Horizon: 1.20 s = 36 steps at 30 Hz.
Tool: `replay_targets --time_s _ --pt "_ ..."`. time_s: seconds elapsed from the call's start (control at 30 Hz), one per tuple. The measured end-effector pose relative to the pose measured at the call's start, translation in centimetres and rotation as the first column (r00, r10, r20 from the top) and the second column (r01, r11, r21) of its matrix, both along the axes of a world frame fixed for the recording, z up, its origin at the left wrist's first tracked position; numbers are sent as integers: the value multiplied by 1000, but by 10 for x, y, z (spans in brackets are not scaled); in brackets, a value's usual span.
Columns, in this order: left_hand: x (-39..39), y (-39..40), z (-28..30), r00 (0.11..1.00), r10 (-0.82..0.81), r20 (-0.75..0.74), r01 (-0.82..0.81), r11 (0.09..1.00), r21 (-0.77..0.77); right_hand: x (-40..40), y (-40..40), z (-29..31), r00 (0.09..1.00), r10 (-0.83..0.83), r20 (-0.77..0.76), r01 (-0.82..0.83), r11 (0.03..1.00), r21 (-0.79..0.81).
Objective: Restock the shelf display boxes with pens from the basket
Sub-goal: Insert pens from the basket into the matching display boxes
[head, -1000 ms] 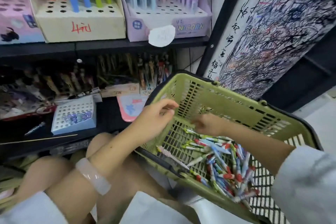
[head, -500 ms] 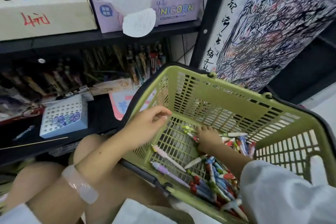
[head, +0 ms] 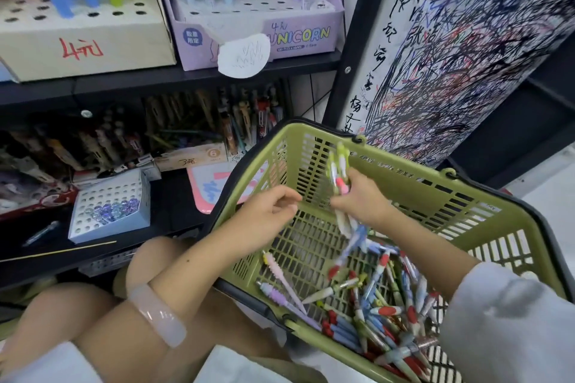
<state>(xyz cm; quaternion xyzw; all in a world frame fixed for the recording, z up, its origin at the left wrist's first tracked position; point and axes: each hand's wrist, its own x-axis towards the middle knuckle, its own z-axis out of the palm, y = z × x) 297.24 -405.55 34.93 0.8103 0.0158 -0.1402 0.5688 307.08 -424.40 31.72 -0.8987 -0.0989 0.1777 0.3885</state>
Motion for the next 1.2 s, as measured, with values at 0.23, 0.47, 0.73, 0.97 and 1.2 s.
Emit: replay_targets --time_s 0.23,0.47,0.73,0.97,1.2 --pt "4 -33 20 985 -11 -173 -40 956 -290 -27 46 66 943 43 -329 176 778 603" --pt "-3 -29 39 972 77 -221 -192 803 -565 -45 55 86 986 57 -158 45 819 572" --pt "-2 -3 62 993 56 -106 -109 786 -609 -42 65 115 984 148 -97 -59 792 607" --pt "-7 7 73 993 120 9 -89 786 -612 -45 76 133 981 193 -1 -155 791 591" --pt "-11 22 84 965 236 117 -112 770 -628 -48 98 140 979 11 206 -132 800 586"
